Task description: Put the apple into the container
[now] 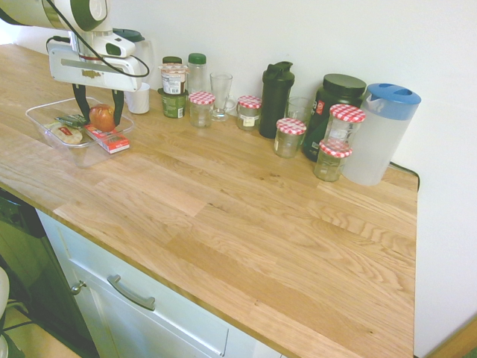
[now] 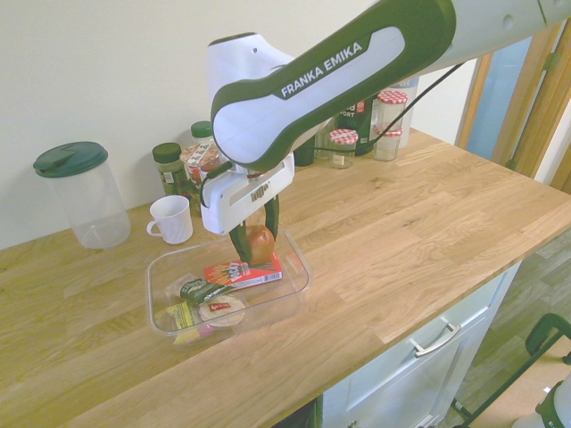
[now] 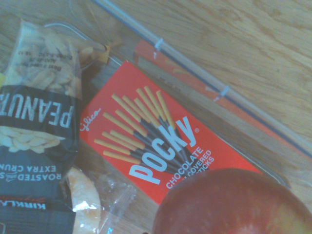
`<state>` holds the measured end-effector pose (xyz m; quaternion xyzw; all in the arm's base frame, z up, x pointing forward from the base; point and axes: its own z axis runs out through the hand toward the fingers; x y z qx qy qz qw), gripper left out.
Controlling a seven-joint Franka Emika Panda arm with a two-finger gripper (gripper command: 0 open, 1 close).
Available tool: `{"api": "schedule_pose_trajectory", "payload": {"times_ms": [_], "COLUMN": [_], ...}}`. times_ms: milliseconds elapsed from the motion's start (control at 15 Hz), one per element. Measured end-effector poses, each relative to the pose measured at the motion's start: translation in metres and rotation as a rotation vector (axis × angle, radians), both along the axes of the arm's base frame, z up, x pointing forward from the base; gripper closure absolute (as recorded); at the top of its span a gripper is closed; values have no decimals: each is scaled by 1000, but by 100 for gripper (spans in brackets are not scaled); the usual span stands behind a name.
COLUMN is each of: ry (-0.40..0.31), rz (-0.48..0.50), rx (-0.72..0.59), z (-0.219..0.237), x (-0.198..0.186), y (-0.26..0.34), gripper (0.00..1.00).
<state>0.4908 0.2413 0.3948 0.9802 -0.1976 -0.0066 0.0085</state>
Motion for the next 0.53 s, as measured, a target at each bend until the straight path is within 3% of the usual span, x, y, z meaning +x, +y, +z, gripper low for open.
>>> {"api": "schedule_pose_trajectory", "payload": {"times_ms": [67,533], "ry": [3,10], "rz": [-4,-15], "rx": [-4,-7], "z": [-4,-8], "x": [1,0], "y": [0,1], "gripper": [0,0]}}
